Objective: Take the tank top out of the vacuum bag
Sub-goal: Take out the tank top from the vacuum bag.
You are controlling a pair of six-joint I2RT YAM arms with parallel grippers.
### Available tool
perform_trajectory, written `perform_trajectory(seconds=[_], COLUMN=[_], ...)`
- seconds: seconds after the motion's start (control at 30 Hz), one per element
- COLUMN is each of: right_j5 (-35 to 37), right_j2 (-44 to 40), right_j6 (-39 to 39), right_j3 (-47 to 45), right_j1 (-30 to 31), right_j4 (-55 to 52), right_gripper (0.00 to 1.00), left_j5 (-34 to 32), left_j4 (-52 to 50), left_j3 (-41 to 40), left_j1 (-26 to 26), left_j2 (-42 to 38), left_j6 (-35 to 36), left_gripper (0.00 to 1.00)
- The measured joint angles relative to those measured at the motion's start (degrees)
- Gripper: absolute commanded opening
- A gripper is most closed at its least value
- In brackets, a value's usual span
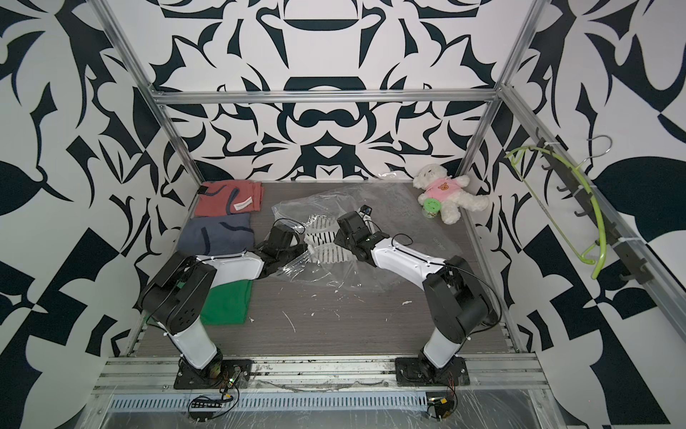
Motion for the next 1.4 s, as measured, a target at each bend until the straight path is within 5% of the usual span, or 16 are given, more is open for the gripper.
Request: perform_trajectory(seconds=[0.37,0.6,0.83,1.03,1.23,1.4], right_j5=[2.25,2.71,1.73,3.21,1.68,-2.64], right_j2=[1.36,2.43,-0.07,-12.35,-16.61,-17.64], right_j6=[-3.58,-7.39,-11.96,-15.76,-16.04,-11.06], right_j3=[0.26,2.49,1.6,-1.9,-2.36,-7.98], right_j1=[3.34,5.51,6.12,5.88,-0.39,-12.63], right_j4=[-1.01,-0.92,0.07,0.94,0.44,-2.32], right_gripper=[0.0,0.43,0.6,0.76,0.76,0.76], left_j5=[-0.48,0.55,2.1,3.37,4.17,4.17], left_j4=[-6.73,-8.46,-10.29,-12.46,-17.51,-20.65], left_j3=[2.8,4.17,4.11,4.2,7.74,9.92], left_j1=[0.24,1.62,4.9,8.79,9.14,9.11], left_j2=[-4.66,-7.15,-6.51,-5.84,-5.88,-6.43], left_j6=[-0.48,-1.16,-3.5,-6.19,-6.54,-6.54], left_gripper=[0.0,0.0,0.0,0.0,0.0,0.0])
